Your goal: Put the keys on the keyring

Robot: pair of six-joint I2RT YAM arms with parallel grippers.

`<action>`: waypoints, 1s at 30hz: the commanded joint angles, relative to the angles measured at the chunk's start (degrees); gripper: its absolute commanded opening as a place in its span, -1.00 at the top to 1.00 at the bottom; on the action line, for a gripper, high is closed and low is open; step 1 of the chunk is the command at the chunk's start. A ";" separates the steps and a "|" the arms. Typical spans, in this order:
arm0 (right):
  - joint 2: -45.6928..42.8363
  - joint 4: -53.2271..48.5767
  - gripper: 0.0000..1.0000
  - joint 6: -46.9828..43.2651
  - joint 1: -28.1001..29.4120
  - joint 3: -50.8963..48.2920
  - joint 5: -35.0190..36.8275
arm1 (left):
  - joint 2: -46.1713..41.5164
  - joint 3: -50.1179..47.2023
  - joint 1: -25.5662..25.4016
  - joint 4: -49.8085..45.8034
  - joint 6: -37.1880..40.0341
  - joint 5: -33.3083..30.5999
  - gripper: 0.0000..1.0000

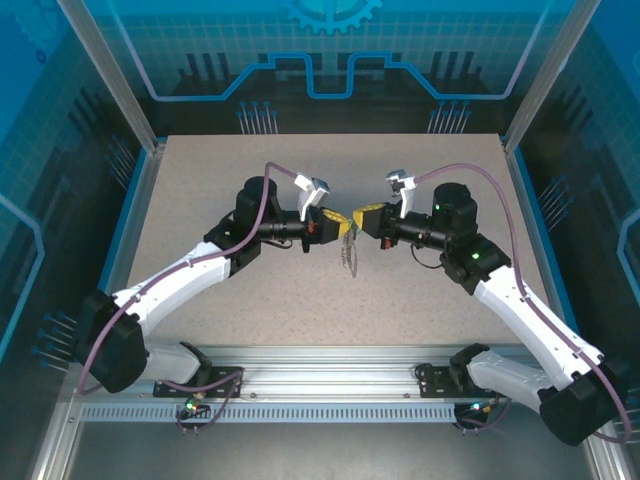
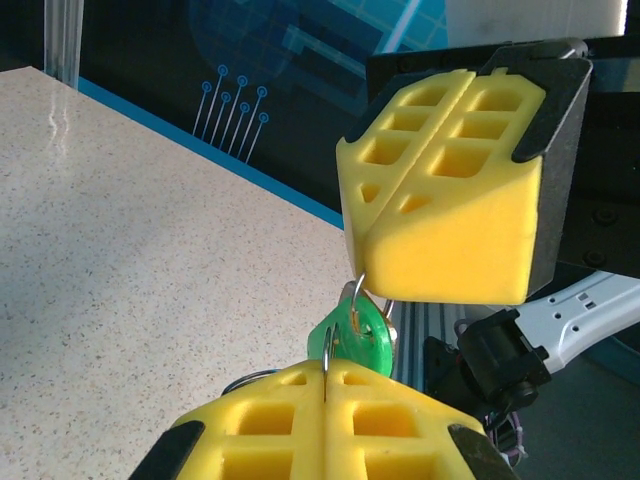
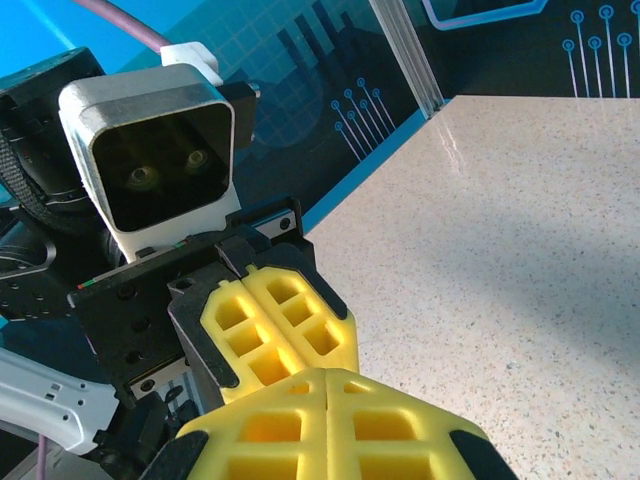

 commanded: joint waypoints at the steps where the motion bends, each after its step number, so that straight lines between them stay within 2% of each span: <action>1: -1.51 -1.31 1.00 -1.27 0.69 0.22 0.95 | -0.69 1.43 -0.51 0.16 2.00 -1.31 1.00; 13: -4.92 -4.13 1.00 -2.18 0.02 -1.12 1.34 | -0.96 1.21 -0.50 0.05 2.22 -1.58 1.00; 30: -1.26 -3.61 1.00 -3.34 0.09 0.36 1.60 | -0.70 1.74 -0.50 -0.03 2.32 -0.91 1.00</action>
